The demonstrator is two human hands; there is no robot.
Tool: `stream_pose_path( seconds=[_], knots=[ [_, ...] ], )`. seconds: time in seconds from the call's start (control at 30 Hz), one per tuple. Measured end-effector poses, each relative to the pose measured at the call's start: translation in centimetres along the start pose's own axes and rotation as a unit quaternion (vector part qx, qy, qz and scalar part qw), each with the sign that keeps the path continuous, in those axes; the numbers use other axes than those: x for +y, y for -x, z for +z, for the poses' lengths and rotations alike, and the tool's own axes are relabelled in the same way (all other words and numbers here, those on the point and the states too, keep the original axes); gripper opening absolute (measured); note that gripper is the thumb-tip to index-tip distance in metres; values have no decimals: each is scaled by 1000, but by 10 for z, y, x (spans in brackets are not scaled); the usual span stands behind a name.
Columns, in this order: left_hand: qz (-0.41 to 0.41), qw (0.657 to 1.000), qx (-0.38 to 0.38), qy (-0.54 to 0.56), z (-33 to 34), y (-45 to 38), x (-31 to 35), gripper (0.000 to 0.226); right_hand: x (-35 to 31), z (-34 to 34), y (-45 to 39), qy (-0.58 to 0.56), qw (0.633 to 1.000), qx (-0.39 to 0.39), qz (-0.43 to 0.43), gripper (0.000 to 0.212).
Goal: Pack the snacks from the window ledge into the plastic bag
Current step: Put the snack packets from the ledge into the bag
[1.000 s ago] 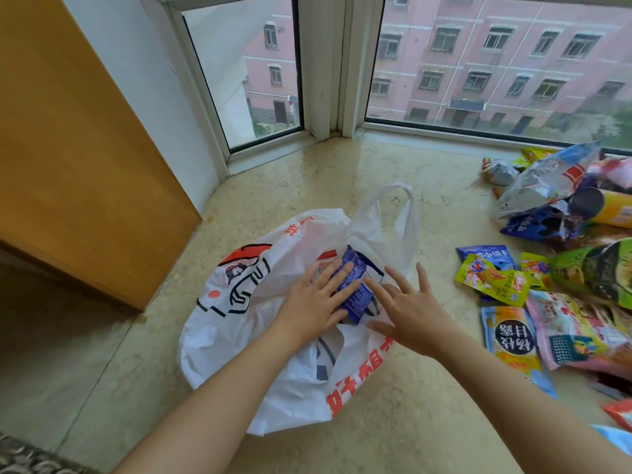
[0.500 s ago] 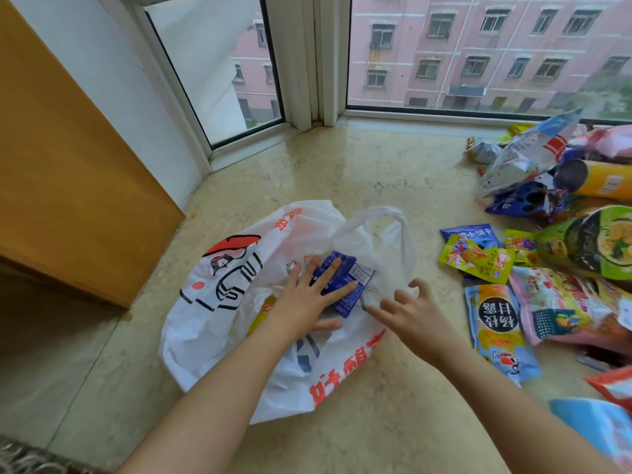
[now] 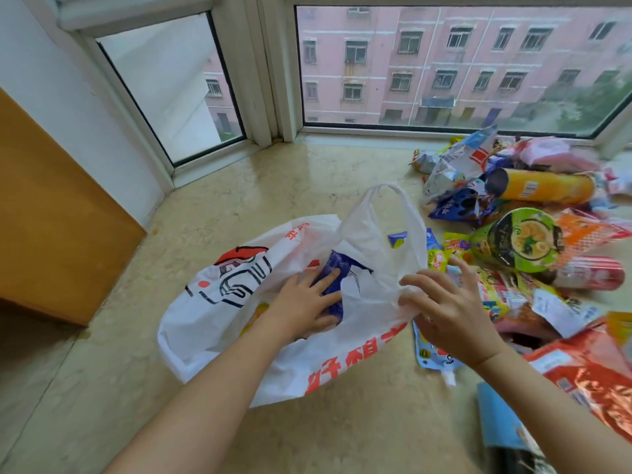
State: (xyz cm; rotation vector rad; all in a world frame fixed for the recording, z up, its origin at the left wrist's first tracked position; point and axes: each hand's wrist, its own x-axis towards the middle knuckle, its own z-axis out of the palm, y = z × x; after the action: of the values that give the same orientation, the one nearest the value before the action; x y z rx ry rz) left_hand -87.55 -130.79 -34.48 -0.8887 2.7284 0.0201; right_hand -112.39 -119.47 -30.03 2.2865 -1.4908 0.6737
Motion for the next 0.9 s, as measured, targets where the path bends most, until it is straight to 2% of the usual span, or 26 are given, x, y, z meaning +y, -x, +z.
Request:
stream_pose_path(
  seconds=[0.03, 0.1, 0.2, 0.3, 0.33, 0.4, 0.43, 0.5, 0.57, 0.63, 0.7, 0.8, 0.9],
  knots=[
    [16, 999, 31, -3, -7, -1, 3, 51, 2, -2, 5, -15, 1000, -25, -4, 13],
    [21, 996, 77, -37, -17, -2, 6, 54, 0, -6, 10, -49, 997, -64, -3, 18],
    [-38, 985, 152, -79, -27, -2, -4, 65, -8, -7, 4, -94, 993, -71, 1, 26],
    [-57, 973, 206, -88, -35, -2, -6, 60, -19, -1, -6, -95, 993, -72, 16, 26],
    [-54, 972, 215, -75, -36, -3, -1, 57, -22, 1, -9, -79, 991, -97, 40, 32],
    [-27, 970, 235, -52, -35, -4, 12, 51, -29, 3, -15, -45, 971, -215, 94, 62],
    [-12, 972, 230, -51, -29, -6, 19, 49, -33, 5, -17, -33, 950, -289, 112, 75],
    [-13, 985, 165, -59, -22, -6, 28, 56, -39, 9, -15, -30, 906, -404, 121, 85],
    [-58, 994, 69, -66, -15, -5, 26, 69, -40, 6, -14, -57, 887, -441, 120, 74],
    [-107, 993, -20, -44, -11, -3, 17, 73, -37, -1, -7, -127, 892, -422, 102, 43],
    [-123, 991, -47, -38, -11, 0, 12, 74, -32, -8, 10, -201, 918, -339, 47, 14],
    [-122, 991, -49, -20, -17, 1, 16, 72, -29, -19, 39, -226, 944, -234, -58, 26],
    [-92, 996, -15, 17, -28, 0, 30, 66, -30, -30, 66, -226, 954, -165, -103, 28]
  ],
)
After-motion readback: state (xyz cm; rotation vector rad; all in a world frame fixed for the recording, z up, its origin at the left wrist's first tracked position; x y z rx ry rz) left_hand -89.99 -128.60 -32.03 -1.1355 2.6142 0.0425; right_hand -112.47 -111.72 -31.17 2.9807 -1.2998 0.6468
